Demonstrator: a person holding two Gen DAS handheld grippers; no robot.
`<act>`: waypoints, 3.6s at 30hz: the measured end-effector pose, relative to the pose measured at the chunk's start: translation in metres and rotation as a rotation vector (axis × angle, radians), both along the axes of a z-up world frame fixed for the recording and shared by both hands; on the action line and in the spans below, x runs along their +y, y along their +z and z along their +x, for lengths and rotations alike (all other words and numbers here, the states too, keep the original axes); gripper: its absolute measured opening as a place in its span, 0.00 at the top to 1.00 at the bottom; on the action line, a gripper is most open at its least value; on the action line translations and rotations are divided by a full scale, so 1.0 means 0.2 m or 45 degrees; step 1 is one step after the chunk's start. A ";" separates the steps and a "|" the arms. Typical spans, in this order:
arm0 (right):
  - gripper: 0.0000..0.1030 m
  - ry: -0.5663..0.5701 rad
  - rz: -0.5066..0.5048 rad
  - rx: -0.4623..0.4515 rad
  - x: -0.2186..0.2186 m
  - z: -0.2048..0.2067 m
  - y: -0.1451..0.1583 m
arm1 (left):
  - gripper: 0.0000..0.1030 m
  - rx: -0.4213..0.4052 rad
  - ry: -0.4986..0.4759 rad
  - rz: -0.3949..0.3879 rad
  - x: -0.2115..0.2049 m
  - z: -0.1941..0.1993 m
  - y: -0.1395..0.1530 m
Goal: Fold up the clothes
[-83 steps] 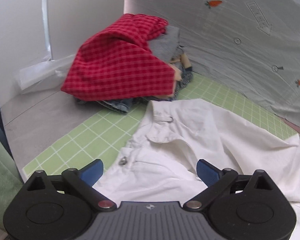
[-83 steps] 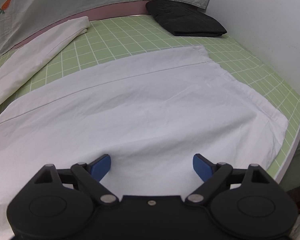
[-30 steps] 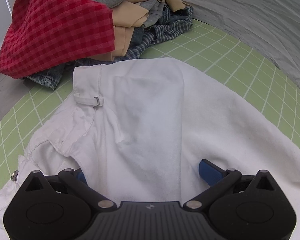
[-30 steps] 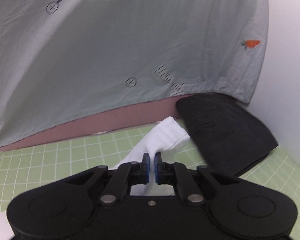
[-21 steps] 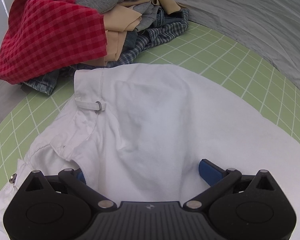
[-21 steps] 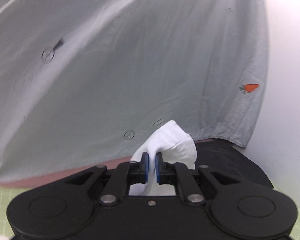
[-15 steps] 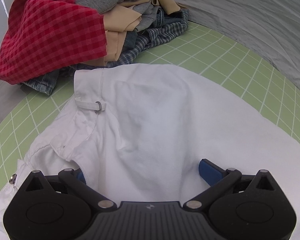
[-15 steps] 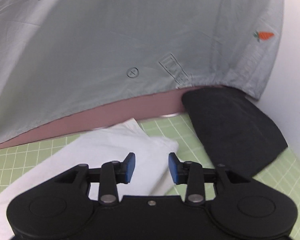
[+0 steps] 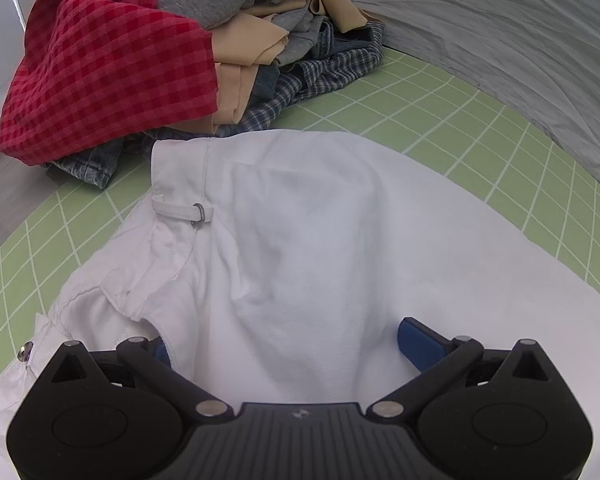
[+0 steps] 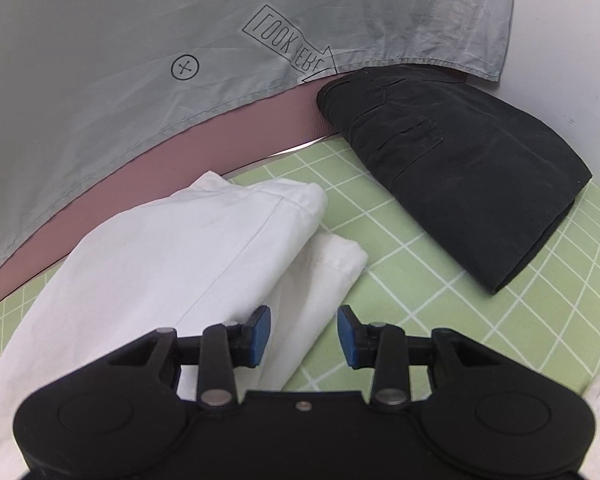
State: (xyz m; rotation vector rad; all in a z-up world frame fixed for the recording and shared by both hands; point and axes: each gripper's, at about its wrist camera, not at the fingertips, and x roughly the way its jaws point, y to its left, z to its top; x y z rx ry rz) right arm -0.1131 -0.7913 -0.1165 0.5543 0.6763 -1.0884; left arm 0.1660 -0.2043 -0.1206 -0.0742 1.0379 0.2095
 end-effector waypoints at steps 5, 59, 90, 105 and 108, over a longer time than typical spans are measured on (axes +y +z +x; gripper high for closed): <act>0.99 0.029 -0.005 -0.002 -0.04 0.00 -0.03 | 0.00 -0.005 0.002 -0.001 0.00 0.00 0.00; 0.50 0.096 -0.118 0.055 -0.32 0.17 -0.09 | 0.00 -0.130 0.132 0.007 -0.03 0.18 -0.02; 0.00 0.390 -0.158 0.090 0.58 -0.62 0.31 | 0.00 -0.298 -0.183 -0.115 0.04 -0.55 0.36; 0.00 0.111 0.099 -0.014 0.95 -1.46 0.13 | 0.00 -0.130 -0.173 -0.107 0.29 -1.21 0.24; 0.00 0.041 0.076 -0.005 0.94 -1.59 0.14 | 0.00 -0.123 -0.179 -0.105 0.29 -1.25 0.24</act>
